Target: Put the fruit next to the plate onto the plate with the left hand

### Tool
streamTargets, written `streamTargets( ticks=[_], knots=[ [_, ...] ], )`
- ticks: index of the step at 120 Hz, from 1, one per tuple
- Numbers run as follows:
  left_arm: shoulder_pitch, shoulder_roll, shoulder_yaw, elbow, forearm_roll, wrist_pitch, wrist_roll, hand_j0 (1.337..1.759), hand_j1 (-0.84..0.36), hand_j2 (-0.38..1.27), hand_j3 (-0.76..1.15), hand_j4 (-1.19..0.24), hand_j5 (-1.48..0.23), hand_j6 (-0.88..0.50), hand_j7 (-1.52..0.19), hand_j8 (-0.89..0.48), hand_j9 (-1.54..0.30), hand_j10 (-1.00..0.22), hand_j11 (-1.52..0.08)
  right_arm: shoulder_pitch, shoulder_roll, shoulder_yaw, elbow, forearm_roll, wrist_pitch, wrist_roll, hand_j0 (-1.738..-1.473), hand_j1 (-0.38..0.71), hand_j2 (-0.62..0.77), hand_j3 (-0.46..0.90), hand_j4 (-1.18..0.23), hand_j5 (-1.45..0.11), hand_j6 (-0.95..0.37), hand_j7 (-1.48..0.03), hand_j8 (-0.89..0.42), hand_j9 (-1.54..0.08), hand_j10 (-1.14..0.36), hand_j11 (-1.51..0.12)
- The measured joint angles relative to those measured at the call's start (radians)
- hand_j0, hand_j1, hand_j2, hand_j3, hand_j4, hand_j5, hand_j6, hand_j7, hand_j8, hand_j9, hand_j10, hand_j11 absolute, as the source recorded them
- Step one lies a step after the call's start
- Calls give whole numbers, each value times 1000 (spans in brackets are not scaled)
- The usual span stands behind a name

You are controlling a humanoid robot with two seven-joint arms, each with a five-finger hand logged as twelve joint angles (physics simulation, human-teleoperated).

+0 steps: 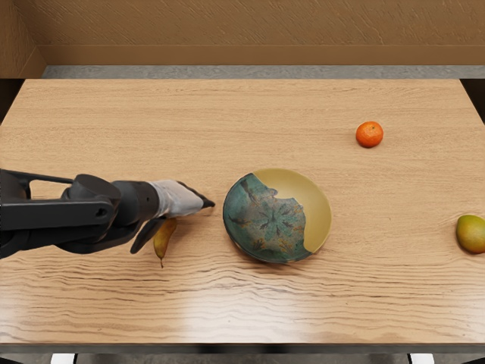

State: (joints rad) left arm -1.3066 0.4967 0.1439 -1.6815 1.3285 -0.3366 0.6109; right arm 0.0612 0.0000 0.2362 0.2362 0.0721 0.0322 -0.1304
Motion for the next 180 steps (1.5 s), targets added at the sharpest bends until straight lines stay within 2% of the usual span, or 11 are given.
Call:
streamTargets(
  ticks=[46, 93, 101, 113, 126, 153, 180],
  knots=[
    [39, 0, 0, 0, 99, 27, 0, 1658, 308, 8, 0, -37, -44, -37, -45, -37, -45, -36, -45, 0, 0, 0, 0, 0, 0, 0, -1658, -317, -6, 0, -27, -35, -26, -35, -26, -35, -26, -35],
    [54, 2, 0, 4, 113, 32, 0, 1658, 298, 10, 0, -43, -53, -43, -53, -46, -56, -45, -56, 0, 0, -1, 0, 0, 0, 0, -1658, -317, -5, 0, -26, -34, -26, -34, -26, -34, -26, -34],
    [63, 1, 0, 6, 114, 33, 0, 1658, 289, 11, 0, -53, 23, -47, 14, -53, -66, -52, -66, 0, 0, -1, 0, 0, 0, 0, -1658, -317, -5, 0, -26, -34, -26, -34, -26, -34, -26, -34],
    [64, 2, 0, 9, 112, 35, -1, 1658, 274, 14, 0, -116, 194, -122, 185, -66, -82, -65, -82, 0, 0, 0, 0, 0, 0, 0, -1658, -317, -5, 0, -26, -34, -26, -34, -26, -34, -26, -34],
    [64, 2, -2, 10, 110, 38, -3, 1658, 257, 17, 0, -122, 169, -133, 177, -80, -101, -79, -101, 0, 0, -1, 0, 0, 0, 0, -1658, -317, -6, 0, -27, -35, -27, -35, -27, -35, -27, -35],
    [63, -2, -3, 10, 114, 61, -1, 1658, 237, 20, 0, -123, -8, -130, 12, -97, -123, -96, -123, 0, 0, -1, 0, 0, 0, 0, -1658, -317, -6, 0, -27, -35, -26, -35, -27, -35, -27, -35],
    [56, -6, -3, 8, 120, 63, 0, 1658, 213, 24, 0, -122, -105, -119, -99, -117, -149, -116, -149, 0, 0, -2, 0, 0, 0, 0, -1658, -317, -6, 0, -27, -35, -27, -35, -27, -35, -27, -35]
  ],
)
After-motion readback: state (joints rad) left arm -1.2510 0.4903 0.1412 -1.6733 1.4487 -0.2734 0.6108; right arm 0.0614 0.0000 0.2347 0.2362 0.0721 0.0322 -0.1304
